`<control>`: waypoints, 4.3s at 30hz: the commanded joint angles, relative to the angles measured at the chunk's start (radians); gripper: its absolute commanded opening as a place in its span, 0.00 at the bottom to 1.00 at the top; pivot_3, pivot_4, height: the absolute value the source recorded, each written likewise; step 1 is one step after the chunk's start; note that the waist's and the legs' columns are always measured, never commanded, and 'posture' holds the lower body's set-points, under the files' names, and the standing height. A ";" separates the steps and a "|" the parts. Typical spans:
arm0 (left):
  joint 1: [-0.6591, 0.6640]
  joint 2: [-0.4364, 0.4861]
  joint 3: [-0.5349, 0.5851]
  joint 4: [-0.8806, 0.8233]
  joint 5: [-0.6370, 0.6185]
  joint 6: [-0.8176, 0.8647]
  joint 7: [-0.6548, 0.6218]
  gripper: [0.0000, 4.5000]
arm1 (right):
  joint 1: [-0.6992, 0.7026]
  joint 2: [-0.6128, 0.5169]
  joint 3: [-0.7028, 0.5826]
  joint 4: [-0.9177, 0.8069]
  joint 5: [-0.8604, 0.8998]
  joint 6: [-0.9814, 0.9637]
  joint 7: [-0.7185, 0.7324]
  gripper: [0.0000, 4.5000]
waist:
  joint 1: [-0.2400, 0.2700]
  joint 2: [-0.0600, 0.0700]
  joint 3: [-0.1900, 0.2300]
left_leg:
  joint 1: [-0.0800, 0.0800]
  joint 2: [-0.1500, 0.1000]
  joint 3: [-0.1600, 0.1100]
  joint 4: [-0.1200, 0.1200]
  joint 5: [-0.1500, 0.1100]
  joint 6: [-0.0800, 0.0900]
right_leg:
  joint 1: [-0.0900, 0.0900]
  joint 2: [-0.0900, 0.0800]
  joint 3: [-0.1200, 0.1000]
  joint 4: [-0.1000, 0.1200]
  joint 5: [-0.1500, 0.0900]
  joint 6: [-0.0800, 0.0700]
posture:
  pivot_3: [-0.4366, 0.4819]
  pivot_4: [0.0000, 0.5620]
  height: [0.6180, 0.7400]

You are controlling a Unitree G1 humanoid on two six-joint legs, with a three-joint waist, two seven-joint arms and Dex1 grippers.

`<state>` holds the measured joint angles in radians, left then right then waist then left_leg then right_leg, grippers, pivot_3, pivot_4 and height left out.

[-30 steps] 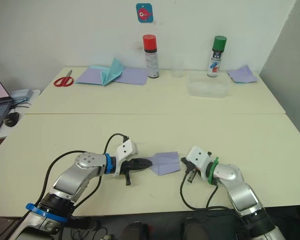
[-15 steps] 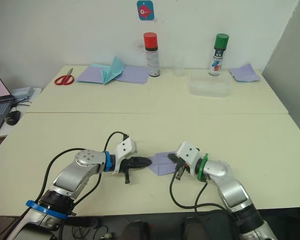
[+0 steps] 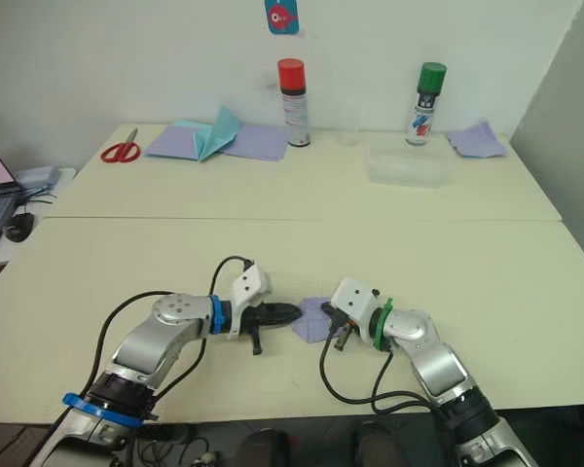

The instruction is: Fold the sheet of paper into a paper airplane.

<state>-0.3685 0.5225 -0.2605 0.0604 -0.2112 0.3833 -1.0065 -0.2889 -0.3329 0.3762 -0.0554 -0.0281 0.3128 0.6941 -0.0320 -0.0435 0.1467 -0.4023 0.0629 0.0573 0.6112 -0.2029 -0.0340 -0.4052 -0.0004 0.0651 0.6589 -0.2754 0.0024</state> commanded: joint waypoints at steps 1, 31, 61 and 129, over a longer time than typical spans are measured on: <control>-0.013 -0.013 -0.035 0.021 0.048 -0.033 0.011 0.00 | 0.020 -0.011 0.013 0.038 -0.017 0.018 0.001 0.01 | -0.001 0.000 0.000 | 0.000 0.000 0.000 -0.001 0.000 0.000 | 0.000 0.001 0.000 0.000 0.000 0.000 | 0.48 0.27 1.00; 0.078 0.146 0.153 -0.147 -0.097 -0.092 -0.064 0.00 | 0.015 -0.036 -0.002 0.030 -0.009 0.002 0.014 0.01 | -0.001 -0.001 0.001 | 0.000 0.001 0.001 -0.003 0.000 0.000 | -0.002 -0.001 0.000 0.000 -0.001 -0.001 | 0.48 0.27 1.00; 0.064 0.064 0.002 0.038 0.022 -0.074 -0.027 0.00 | 0.000 -0.031 -0.040 -0.020 0.045 0.021 0.048 0.01 | 0.003 -0.004 0.006 | 0.001 0.001 0.001 -0.002 0.000 -0.001 | 0.000 0.003 0.001 0.002 0.000 -0.001 | 0.48 0.27 1.00; 0.189 0.181 0.129 -0.176 -0.113 0.129 -0.097 0.00 | -0.259 0.148 -0.560 -0.053 0.668 1.143 -0.169 0.01 | -0.041 0.002 0.000 | -0.001 0.002 0.002 -0.003 -0.001 0.000 | -0.003 0.007 0.003 0.002 0.003 0.005 | 0.48 0.27 1.00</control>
<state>-0.2188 0.6537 -0.1812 -0.0693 -0.2929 0.4370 -1.0866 -0.5303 -0.1756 -0.1483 -0.0531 0.6109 1.4911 0.5095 -0.0735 -0.0410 0.1464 -0.4046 0.0661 0.0587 0.6076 -0.2038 -0.0338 -0.4095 0.0068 0.0684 0.6609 -0.2728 0.0071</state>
